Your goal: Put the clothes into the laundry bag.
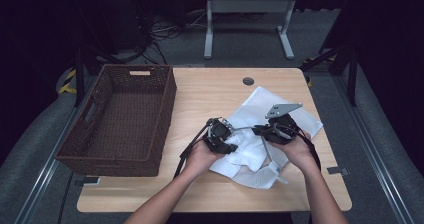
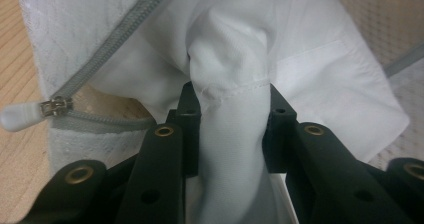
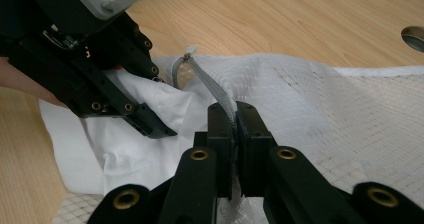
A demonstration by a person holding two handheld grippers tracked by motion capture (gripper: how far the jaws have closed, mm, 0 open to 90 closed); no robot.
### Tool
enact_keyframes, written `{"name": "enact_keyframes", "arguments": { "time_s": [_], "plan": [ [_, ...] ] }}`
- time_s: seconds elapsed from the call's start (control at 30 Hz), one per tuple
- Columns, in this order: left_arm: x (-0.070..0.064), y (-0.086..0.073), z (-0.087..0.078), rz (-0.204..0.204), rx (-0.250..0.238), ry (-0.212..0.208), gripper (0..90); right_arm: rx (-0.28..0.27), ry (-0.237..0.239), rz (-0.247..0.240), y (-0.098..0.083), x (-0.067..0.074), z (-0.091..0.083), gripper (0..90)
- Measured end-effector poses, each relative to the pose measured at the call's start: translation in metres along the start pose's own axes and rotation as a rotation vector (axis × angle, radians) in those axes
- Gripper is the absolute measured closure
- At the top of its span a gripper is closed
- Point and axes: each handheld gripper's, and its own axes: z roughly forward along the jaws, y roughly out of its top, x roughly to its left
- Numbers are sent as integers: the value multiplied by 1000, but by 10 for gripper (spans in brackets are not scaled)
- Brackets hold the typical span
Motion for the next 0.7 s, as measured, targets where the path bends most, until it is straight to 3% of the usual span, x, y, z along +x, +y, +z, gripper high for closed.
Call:
{"name": "enact_keyframes", "arguments": {
  "time_s": [0.17,0.2,0.23,0.27,0.4,0.57,0.7],
  "plan": [
    [-1,-1,1,19,-3,20,583,6,4,1,-1,1,2,864],
    [-2,-1,-2,32,-10,31,478,8,4,-1,-1,0,2,864],
    [-2,-1,-2,32,-10,31,433,8,4,-1,-1,0,2,864],
    [-3,-1,-4,48,-8,34,433,9,3,-1,-1,0,2,864],
    [-6,-3,-21,79,-6,27,282,8,3,1,-2,-1,2,862],
    [-6,-8,-41,95,-50,18,218,8,4,7,-3,-3,1,861],
    [-6,-18,-57,89,-78,-15,187,7,1,13,-4,-4,0,861]
  ]
}}
